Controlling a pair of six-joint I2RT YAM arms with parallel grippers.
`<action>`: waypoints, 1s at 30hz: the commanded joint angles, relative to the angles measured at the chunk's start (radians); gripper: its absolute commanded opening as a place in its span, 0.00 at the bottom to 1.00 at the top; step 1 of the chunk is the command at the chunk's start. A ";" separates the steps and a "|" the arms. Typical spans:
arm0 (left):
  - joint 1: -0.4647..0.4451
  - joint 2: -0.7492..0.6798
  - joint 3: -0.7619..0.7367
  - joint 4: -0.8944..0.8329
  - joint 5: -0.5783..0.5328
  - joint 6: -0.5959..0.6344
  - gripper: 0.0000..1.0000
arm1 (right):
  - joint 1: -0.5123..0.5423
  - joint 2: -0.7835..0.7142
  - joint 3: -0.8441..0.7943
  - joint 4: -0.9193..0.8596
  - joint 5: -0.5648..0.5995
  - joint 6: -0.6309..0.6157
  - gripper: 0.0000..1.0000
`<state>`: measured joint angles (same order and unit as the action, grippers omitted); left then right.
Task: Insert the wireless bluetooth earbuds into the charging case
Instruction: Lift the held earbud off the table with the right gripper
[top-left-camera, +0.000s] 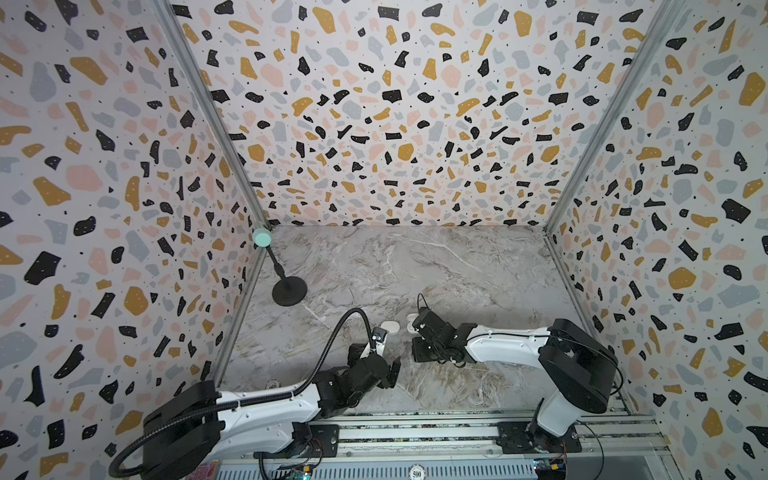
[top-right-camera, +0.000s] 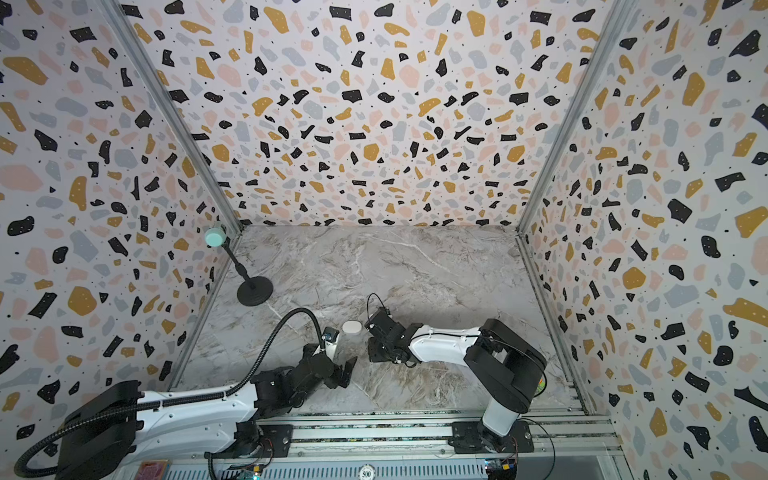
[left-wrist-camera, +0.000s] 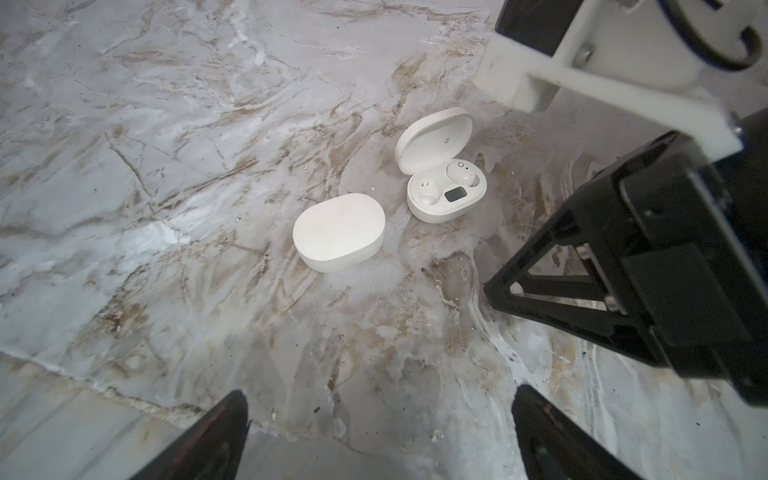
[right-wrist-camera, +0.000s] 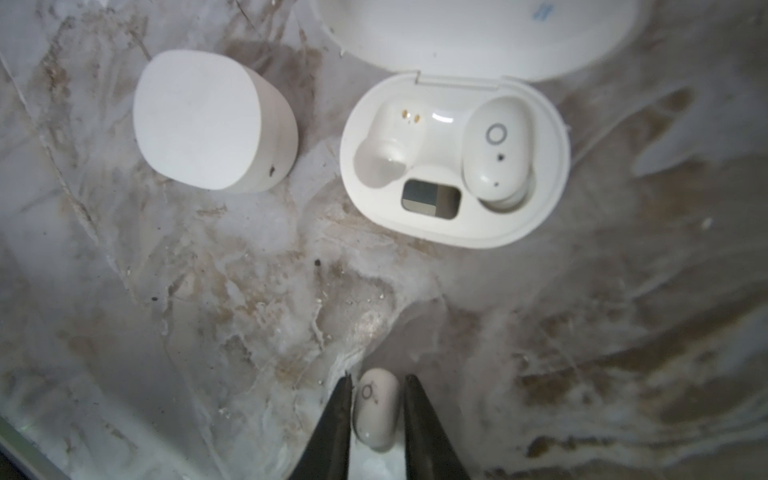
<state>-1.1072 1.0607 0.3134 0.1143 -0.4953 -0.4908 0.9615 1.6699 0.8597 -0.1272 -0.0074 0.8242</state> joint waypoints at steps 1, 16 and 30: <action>-0.005 -0.002 0.010 0.036 -0.006 -0.010 1.00 | 0.006 0.008 0.033 -0.042 0.021 -0.010 0.24; -0.005 -0.008 0.007 0.034 -0.011 -0.011 1.00 | 0.014 0.036 0.055 -0.062 0.041 -0.017 0.21; -0.005 -0.006 0.009 0.034 -0.011 -0.010 1.00 | 0.016 0.057 0.075 -0.084 0.052 -0.025 0.24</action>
<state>-1.1072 1.0603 0.3134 0.1146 -0.4957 -0.4938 0.9726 1.7103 0.9134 -0.1570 0.0235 0.8070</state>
